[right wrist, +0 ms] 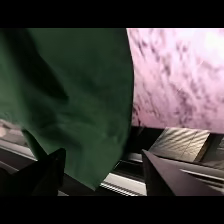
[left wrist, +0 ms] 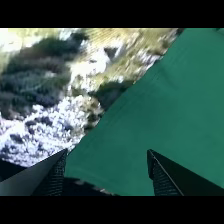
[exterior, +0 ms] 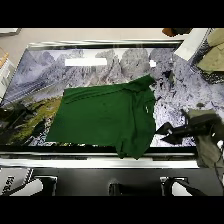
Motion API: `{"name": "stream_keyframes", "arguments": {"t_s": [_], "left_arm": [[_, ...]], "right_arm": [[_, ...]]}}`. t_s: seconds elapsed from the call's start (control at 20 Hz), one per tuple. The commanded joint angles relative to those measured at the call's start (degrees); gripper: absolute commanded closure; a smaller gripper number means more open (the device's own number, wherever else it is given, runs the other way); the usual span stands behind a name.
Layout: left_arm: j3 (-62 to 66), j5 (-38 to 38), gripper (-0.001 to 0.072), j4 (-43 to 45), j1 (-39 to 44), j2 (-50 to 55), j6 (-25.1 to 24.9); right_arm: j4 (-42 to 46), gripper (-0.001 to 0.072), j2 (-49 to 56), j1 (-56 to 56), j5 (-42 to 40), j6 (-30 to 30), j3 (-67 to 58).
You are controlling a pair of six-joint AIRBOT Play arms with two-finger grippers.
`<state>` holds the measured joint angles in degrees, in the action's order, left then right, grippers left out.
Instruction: Fold the clothes and pants, and hang the long-sleeved shirts on hangers.
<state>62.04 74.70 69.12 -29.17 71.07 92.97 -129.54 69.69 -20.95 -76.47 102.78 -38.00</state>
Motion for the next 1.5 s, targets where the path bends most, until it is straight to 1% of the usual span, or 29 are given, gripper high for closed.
{"name": "stream_keyframes", "arguments": {"t_s": [0.0,0.05,0.2,0.3,0.35,0.4,0.45,0.5,0.55,0.65,0.8,0.9,1.0,1.15,1.45], "left_arm": [[-2.38,0.24,0.0132,0.59,-0.39,-0.66,0.02],[-2.38,0.17,0.0132,0.59,-0.39,-0.66,0.02],[-2.38,-0.13,0.0132,0.57,-0.39,-0.66,0.07],[-2.47,0.35,0.0132,0.59,-0.44,-0.66,2.45],[-2.62,0.37,0.0131,0.59,-0.50,-0.66,2.71],[-2.97,0.50,0.0131,0.90,-0.52,-0.70,2.56],[-3.76,0.76,0.0131,1.53,-0.52,-0.72,1.38],[-4.98,0.70,0.0131,2.29,-0.68,-0.85,-0.11],[-7.13,-0.13,0.0132,2.12,-1.31,-1.05,-1.75],[-12.72,-2.80,0.0133,-0.13,-3.34,-1.20,-5.99],[-20.22,-7.30,0.0134,-7.98,-6.99,-1.07,-11.23],[-22.82,-8.79,0.0134,-9.20,-7.56,-1.07,-12.41],[-23.89,-8.81,0.0134,-9.81,-7.52,-1.05,-14.82],[-24.26,-9.68,0.0134,-10.05,-7.52,-0.59,-15.45],[-24.24,-10.29,0.0134,-13.99,-7.45,2.89,-16.70]], "right_arm": [[-2.93,0.0242,-1.77,2.62,5.16,1.90,8.61],[-2.97,0.0266,-1.77,4.02,6.27,1.77,8.72],[-2.97,0.0272,-0.96,9.62,10.10,-0.15,8.72],[-2.97,0.0279,0.72,13.35,12.04,-1.68,8.72],[-2.95,0.0315,1.44,14.69,12.90,-1.73,8.72],[-3.04,0.0396,1.81,15.26,14.03,-2.47,8.72],[-3.28,0.0534,1.73,15.17,14.88,-3.19,8.68],[-3.32,0.0641,1.73,15.08,15.08,-3.52,8.39],[-3.30,0.0680,1.73,15.08,14.97,-3.65,7.80],[-3.30,0.0680,0.98,15.08,14.25,-3.91,6.14],[-3.21,0.0680,-1.40,15.08,12.79,-4.90,3.56],[-3.04,0.0680,-2.80,15.08,12.41,-5.99,2.08],[-3.04,0.0680,-3.63,15.08,12.50,-6.62,0.87],[-3.04,0.0680,-4.07,15.08,12.48,-7.06,0.09],[-3.32,0.0680,-4.42,15.08,11.67,-7.06,0.09]]}}
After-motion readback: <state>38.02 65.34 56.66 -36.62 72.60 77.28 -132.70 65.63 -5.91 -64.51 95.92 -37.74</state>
